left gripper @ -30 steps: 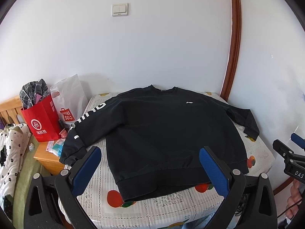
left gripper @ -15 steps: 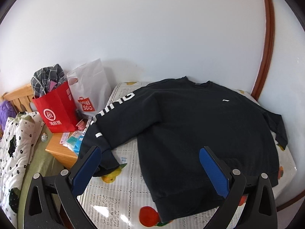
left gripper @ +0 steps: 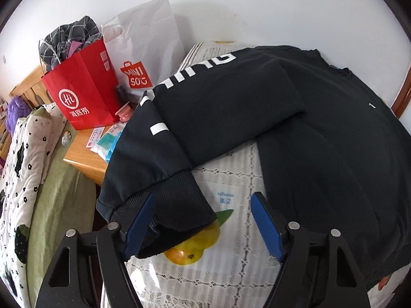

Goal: Fold small clothes
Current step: 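Grasp the printed sleeve cuff with the left tool and fold it across the body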

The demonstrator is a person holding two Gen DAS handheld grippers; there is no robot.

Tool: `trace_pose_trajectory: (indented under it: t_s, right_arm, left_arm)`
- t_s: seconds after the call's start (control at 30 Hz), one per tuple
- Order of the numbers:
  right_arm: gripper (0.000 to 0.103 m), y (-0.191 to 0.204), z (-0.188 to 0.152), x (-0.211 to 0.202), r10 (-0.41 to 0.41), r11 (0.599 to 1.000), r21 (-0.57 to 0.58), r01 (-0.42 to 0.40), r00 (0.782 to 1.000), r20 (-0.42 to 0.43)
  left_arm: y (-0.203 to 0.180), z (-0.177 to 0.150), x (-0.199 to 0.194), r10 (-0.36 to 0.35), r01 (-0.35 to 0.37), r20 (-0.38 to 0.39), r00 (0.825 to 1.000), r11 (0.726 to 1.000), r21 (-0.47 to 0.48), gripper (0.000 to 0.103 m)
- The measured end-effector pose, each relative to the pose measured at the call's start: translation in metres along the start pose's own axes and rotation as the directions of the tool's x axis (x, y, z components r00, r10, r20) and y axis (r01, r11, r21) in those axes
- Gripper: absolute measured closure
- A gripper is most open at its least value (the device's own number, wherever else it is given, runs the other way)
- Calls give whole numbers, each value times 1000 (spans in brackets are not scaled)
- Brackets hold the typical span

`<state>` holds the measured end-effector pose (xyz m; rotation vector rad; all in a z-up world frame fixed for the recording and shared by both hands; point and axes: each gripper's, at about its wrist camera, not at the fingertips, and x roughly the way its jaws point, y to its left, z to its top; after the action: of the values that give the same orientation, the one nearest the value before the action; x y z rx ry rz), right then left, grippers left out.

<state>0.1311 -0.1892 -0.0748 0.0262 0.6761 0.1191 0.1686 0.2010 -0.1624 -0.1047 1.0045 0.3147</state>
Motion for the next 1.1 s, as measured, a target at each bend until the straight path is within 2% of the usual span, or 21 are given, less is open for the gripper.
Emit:
trace_pose_trajectory:
  t_s: [0.1,0.17,0.2,0.23,0.33,0.43,0.6,0.77,0.83,0.9,1.0,1.1]
  right_arm:
    - [21,7,1,16,19,1000,-7,-19,1000,-19]
    - [23,13,2,29,22,1000,-10,-22,999,-45]
    - [25,16,2,35,40,999,-5,-40,997,-64]
    - [25,18,1,41,61,998,0,-61,995,-79]
    - [28,24,-2,51,87,996,-3,-88,990,-113]
    - [29,31,-5,57,80,996,-29,-85,987,-139]
    - [31,27,-8,57,90,994,-41,-98,984,-151]
    - [31,7,-11,54,107,994,-19,-112,982,-156]
    - [31,-5,-14,53,151,988,10,-152,973,-175]
    - [30,-18,-15,50,187,982,32,-184,967,-171]
    - [30,-41,-17,41,174,985,39,-170,974,-143]
    - [30,-65,-18,33,155,987,59,-149,980,-126]
  left_arm:
    - [1,-4,18,11,-11,-21,1000,1000,6,37]
    - [1,-6,25,26,-26,-28,999,1000,-5,46]
    - [0,-7,24,42,-42,-7,999,999,0,47]
    - [-2,-8,24,54,-54,4,999,999,2,54]
    - [0,-6,22,74,-74,12,997,997,-21,82]
    - [9,-3,20,33,-33,-3,999,998,-60,93]
    - [5,5,8,56,-55,22,998,997,-55,95]
    - [-12,20,-22,-40,45,60,997,997,-70,95]
    - [-24,28,-36,-65,71,87,994,995,-65,95]
    - [-44,38,-54,-99,105,122,988,993,-48,95]
    - [-83,52,-73,-119,120,173,978,993,7,95]
    - [-134,63,-84,-180,166,185,966,982,88,95]
